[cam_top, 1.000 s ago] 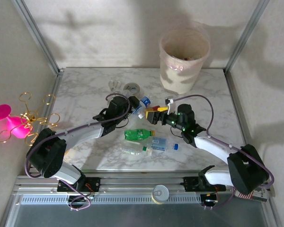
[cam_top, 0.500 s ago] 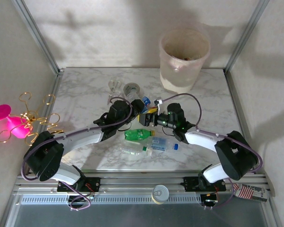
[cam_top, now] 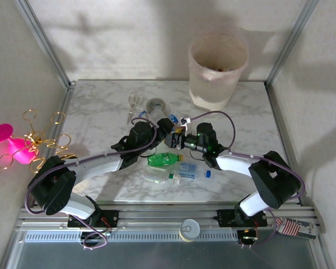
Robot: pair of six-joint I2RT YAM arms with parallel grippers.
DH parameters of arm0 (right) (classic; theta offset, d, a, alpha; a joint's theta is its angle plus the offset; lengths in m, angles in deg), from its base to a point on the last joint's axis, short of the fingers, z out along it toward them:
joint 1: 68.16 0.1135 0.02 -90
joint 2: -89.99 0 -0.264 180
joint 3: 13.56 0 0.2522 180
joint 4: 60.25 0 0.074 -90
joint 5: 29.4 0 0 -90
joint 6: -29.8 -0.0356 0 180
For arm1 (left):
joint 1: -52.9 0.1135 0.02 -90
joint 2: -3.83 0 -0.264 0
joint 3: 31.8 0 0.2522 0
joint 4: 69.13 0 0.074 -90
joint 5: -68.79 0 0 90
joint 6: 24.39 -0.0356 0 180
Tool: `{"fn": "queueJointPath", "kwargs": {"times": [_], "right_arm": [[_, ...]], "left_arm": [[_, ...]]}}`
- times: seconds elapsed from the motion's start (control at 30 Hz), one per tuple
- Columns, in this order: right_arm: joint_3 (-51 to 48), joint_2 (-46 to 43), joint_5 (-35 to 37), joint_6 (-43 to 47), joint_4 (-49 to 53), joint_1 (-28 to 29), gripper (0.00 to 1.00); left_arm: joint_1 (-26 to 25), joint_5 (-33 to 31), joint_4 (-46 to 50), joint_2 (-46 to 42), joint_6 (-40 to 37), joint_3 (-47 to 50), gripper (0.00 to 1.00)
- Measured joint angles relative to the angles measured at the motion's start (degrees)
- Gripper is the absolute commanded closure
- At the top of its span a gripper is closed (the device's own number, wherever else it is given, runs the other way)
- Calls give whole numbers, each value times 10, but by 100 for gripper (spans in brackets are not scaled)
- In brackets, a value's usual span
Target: Put the plastic bottles in the bin
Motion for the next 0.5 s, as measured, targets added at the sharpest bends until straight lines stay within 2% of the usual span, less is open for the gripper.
{"fn": "queueJointPath", "kwargs": {"times": [0.03, 0.23, 0.5], "right_arm": [[0, 0, 3, 0, 0, 0, 45], [-1, -18, 49, 16, 35, -2, 47], [5, -90, 105, 54, 132, -51, 47]], "left_arm": [[-2, 1, 1, -3, -2, 0, 1], [11, -14, 31, -45, -21, 0, 0], [99, -53, 40, -160, -35, 44, 0]]}}
